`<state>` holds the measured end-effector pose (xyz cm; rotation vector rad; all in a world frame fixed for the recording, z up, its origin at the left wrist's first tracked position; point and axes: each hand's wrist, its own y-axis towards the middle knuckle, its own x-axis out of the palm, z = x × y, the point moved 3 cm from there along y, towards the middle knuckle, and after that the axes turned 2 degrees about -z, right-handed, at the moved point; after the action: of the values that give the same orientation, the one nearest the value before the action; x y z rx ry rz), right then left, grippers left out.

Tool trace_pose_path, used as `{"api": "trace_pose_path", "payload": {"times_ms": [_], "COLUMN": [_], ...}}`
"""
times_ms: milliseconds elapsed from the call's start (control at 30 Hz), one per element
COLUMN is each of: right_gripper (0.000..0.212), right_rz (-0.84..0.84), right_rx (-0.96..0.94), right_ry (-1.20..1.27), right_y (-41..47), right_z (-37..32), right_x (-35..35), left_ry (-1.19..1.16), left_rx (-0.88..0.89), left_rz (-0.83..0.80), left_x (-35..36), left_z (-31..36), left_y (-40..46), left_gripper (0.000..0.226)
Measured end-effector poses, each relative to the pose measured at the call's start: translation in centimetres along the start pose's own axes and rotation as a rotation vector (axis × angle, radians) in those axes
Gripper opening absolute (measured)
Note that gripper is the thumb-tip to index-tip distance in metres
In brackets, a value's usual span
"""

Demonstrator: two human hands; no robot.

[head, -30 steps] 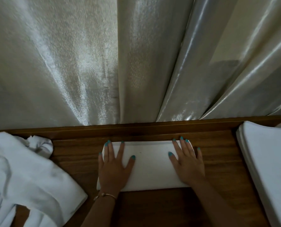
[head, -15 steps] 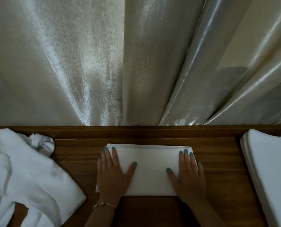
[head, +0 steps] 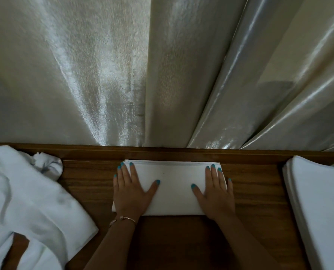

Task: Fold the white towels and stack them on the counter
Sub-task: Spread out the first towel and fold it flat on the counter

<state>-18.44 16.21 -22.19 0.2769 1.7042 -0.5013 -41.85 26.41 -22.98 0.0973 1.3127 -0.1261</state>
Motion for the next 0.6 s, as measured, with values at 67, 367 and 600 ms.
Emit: {"api": "trace_pose_path", "payload": {"times_ms": [67,367,600], "right_gripper": [0.094,0.086,0.083], "right_rz": [-0.002,-0.037,-0.122], "right_rx": [0.0,0.01,0.034], "right_ry": [0.001,-0.045,-0.214], "right_y": [0.0,0.1,-0.2], "right_z": [0.0,0.0,-1.0], "right_x": [-0.1,0.1,-1.4], "left_ry": [0.005,0.07,0.1], "left_rx": [0.003,0.017,0.234], "left_rz": [-0.019,-0.155,-0.363], "left_x": [-0.1,-0.6,-2.9], "left_z": [0.0,0.1,-3.1], "left_y": [0.0,0.3,-1.5], "left_gripper": [0.11,0.108,0.07]}}
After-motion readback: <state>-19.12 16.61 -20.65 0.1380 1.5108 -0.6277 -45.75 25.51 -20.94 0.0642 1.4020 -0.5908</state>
